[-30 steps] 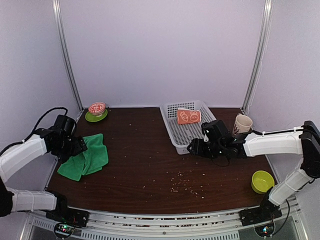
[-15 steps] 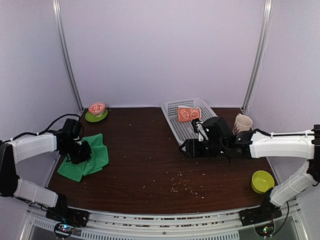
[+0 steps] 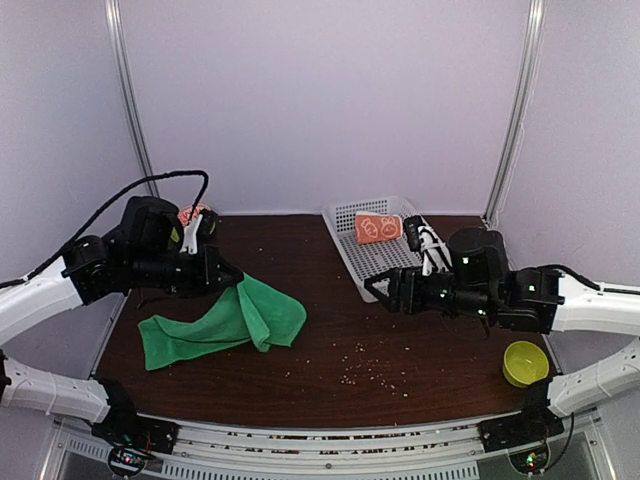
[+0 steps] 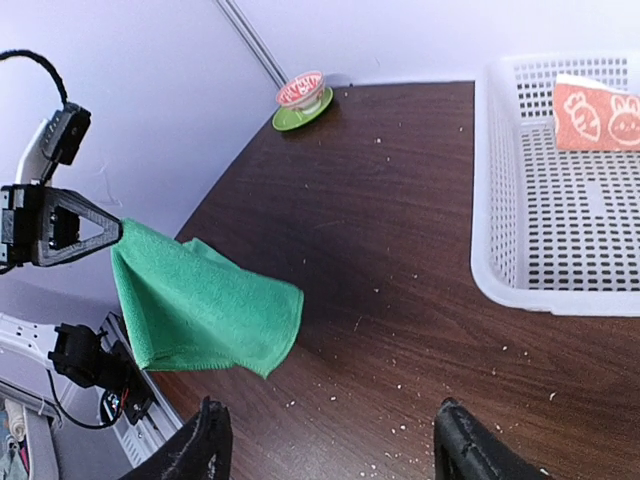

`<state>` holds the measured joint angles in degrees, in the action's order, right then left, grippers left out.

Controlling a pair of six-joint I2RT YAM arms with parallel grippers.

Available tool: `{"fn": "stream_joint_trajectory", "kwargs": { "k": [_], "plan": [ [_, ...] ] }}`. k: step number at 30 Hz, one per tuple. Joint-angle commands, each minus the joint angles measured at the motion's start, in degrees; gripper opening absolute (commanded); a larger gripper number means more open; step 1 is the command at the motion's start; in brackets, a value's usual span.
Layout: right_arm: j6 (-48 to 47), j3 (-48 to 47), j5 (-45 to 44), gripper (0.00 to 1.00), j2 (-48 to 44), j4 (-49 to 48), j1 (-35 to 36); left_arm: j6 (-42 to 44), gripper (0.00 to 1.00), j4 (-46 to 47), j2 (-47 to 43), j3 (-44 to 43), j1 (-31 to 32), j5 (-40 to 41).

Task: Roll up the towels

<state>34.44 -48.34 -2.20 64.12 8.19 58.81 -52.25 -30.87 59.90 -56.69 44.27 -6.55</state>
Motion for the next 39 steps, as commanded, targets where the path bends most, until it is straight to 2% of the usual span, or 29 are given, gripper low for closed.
{"fn": "stream_joint_trajectory", "kwargs": {
  "k": [1, 4, 5, 10, 14, 20, 25, 27, 29, 32, 34, 35, 37, 39],
  "plan": [
    [-1.95, 1.48, -5.11, 0.7, -2.61, 2.04, 0.09, 0.36, 0.0, -1.41, -5.8, 2.65, -4.63, 3.5],
    [-2.13, 2.25, -3.68, 0.7, -0.51, 1.56, 0.08, -0.7, 0.0, 4.1, -4.96, 12.41, -18.28, -9.83],
    [-2.0, 2.09, -2.97, 0.69, 0.68, 1.4, 0.15, -0.93, 0.0, 6.71, -3.83, 14.62, -19.2, -11.35],
    [0.67, 1.84, 1.77, 0.68, 8.22, -3.24, 0.87, 0.96, 0.0, 10.14, 5.76, 14.16, -19.31, -13.57],
    [3.01, -1.96, 5.69, 0.67, 17.53, -7.36, 3.68, -0.64, 0.0, 14.94, 6.48, 13.3, -18.98, -16.41],
    [10.06, -8.05, 13.78, 0.64, 30.64, -18.74, 5.53, 0.41, 0.0, 12.41, 3.67, 12.29, -18.99, -16.83],
    [11.28, -17.57, 17.65, 0.62, 39.55, -17.86, 7.43, 3.87, 0.0, 5.58, 3.74, 10.01, -19.02, -10.68],
    [11.58, -19.15, 16.06, 0.6, 40.45, -16.1, 7.5, 5.92, 0.32, 2.15, 4.48, 8.42, -19.02, -5.91],
    [11.64, -17.59, 12.71, 0.6, 38.82, -15.34, 7.12, 8.27, 0.59, -5.14, 5.22, 5.55, -19.0, 2.36],
    [10.68, -13.45, 6.78, 0.6, 33.5, -13.0, 5.8, 11.05, 0.84, -13.96, 2.72, 1.53, -16.69, 15.8],
    [9.61, -9.9, 3.75, 0.61, 29.11, -11.69, 4.55, 12.99, 0.95, -16.02, -0.32, 0.01, -11.74, 21.96],
    [9.24, -8.2, 2.45, 0.61, 26.57, -10.91, 3.89, 13.95, 0.98, -16.1, -1.15, -0.5, -8.7, 23.62],
    [8.39, -4.39, -0.06, 0.61, 21.56, -9.65, 2.65, 15.37, 0.97, -16.14, -0.59, -1.41, -2.09, 24.94],
    [7.67, -0.96, -2.45, 0.61, 15.52, -7.84, 1.42, 16.68, 0.91, -16.41, 2.82, -2.07, 3.64, 23.66]
  ]
}}
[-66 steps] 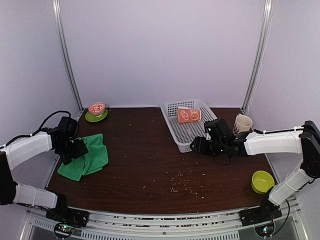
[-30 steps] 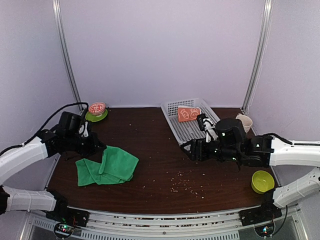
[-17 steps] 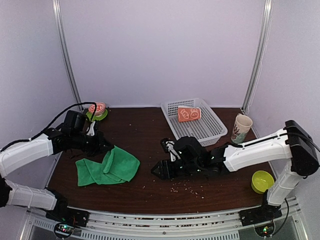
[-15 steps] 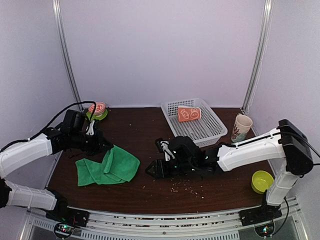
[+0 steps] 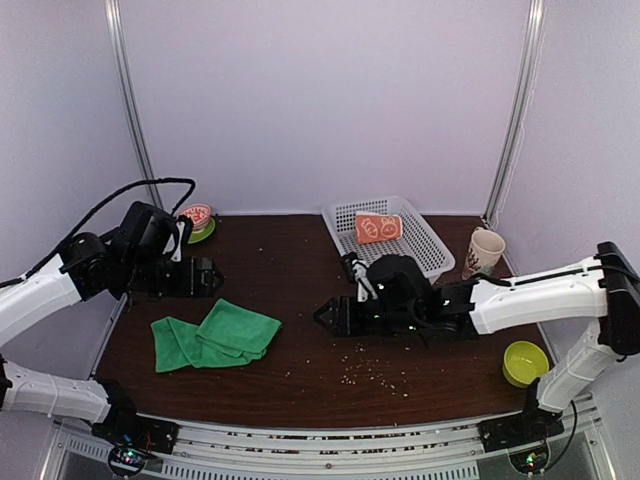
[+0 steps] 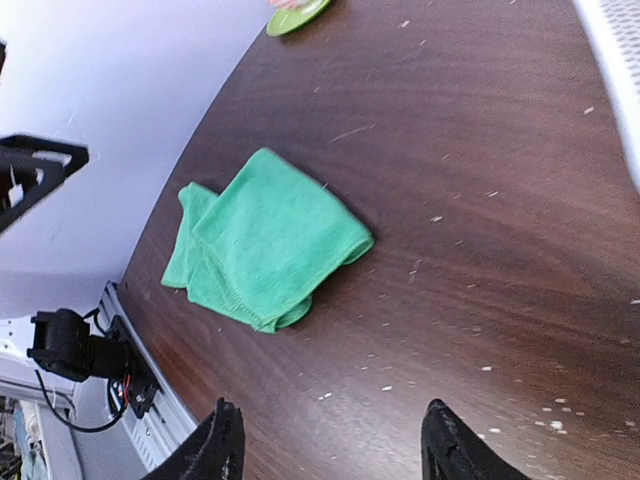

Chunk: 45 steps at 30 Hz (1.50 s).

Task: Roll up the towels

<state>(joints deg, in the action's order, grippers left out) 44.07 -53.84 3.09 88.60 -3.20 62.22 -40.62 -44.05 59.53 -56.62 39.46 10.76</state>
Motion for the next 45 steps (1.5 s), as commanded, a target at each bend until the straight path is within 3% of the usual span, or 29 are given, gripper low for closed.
{"fn": "stream_joint_trajectory", "kwargs": {
  "k": [1, 7, 14, 19, 25, 32, 35, 41, 45],
  "plan": [
    [-2.45, 6.01, -9.16, 0.61, -11.47, 4.48, -2.6, 5.4, 0.88, -3.4, 6.22, -2.51, 10.84, 6.46],
    [-4.72, 11.74, -11.83, 0.62, -21.7, 9.17, -5.58, 9.4, 0.72, -5.83, 25.1, -8.89, 19.84, 7.72],
    [-4.64, 14.01, -11.55, 0.62, -23.94, 8.96, -6.19, 13.95, 0.71, -12.18, 38.23, -17.87, 21.88, 11.07],
    [-4.99, 14.3, -11.6, 0.62, -24.25, 8.76, -6.42, 15.0, 0.66, -13.16, 40.12, -17.62, 22.44, 9.38],
    [-5.64, 13.51, -11.38, 0.62, -23.83, 8.97, -7.0, 15.48, 0.47, -12.95, 42.32, -14.65, 22.6, 8.84],
    [-5.55, 13.15, -11.18, 0.62, -23.46, 9.21, -7.02, 16.96, 0.53, -11.76, 44.97, -15.21, 22.59, 10.32],
    [-5.48, 13.02, -11.18, 0.62, -23.47, 9.4, -6.97, 17.24, 0.5, -11.64, 46.5, -15.49, 22.63, 11.91],
    [-5.49, 13.03, -11.61, 0.62, -23.6, 9.59, -6.97, 16.95, 0.39, -11.43, 48.18, -15.21, 22.59, 14.9],
    [-5.49, 12.88, -11.51, 0.62, -23.35, 9.4, -7.03, 16.89, 0.24, -11.47, 47.14, -15.42, 22.59, 15.51]
  ]
}}
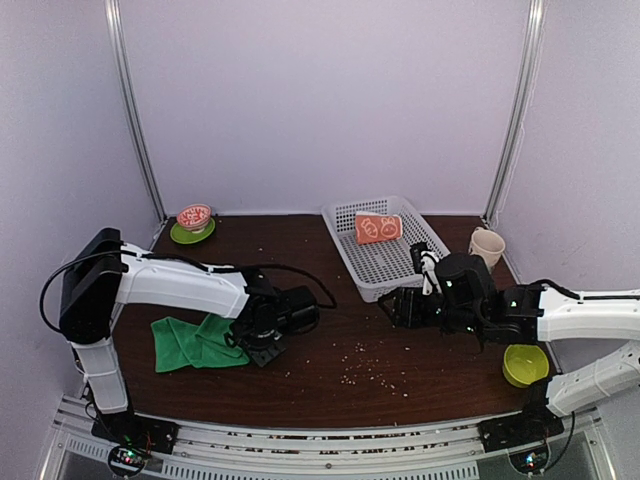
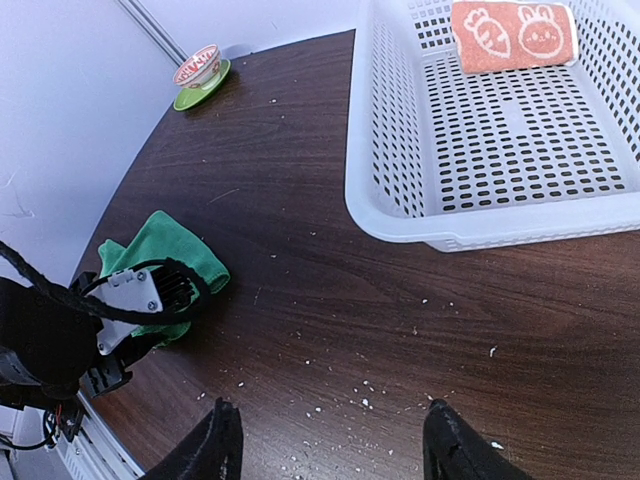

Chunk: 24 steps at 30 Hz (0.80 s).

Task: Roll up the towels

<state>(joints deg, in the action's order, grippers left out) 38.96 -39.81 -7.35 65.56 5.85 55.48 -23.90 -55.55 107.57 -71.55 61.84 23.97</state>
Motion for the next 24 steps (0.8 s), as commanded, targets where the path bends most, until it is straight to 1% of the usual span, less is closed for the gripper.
{"fn": "stream_joint_trajectory", "kwargs": {
  "k": [1, 5, 6, 8, 14, 18, 24],
  "plan": [
    [-0.38, -1.24, -0.95, 0.62, -0.22, 0.32, -0.27, 0.09, 0.22, -0.1, -1.46, -0.7, 0.21, 2.31],
    [-0.24, -1.45, -0.62, 0.62, 0.24, 0.21, -0.34, 0.0, 0.13, -1.61, -3.76, -2.16, 0.21, 2.06],
    [-0.33, -1.48, -0.64, 0.62, 0.33, 0.14, -0.32, 0.06, 0.1, -1.91, -4.37, -2.54, 0.21, 2.13],
    [-0.35, -1.63, -0.73, 0.62, 0.48, 0.09, -0.3, 0.12, 0.0, -2.3, -5.45, -2.86, 0.21, 1.92],
    [-0.46, -1.75, -0.68, 0.62, 0.14, 0.34, -0.25, -0.16, 0.0, -3.13, -7.92, -4.1, 0.21, 1.28],
    [-0.57, -1.58, -0.85, 0.62, -0.06, 0.53, -0.34, 0.47, 0.08, -2.87, -6.7, -3.74, 0.21, 0.51],
    [-0.59, -0.77, -1.43, 0.62, -1.19, 1.11, -0.36, 0.87, 0.17, -0.34, -4.35, -1.91, 0.22, -1.78]
  ]
}}
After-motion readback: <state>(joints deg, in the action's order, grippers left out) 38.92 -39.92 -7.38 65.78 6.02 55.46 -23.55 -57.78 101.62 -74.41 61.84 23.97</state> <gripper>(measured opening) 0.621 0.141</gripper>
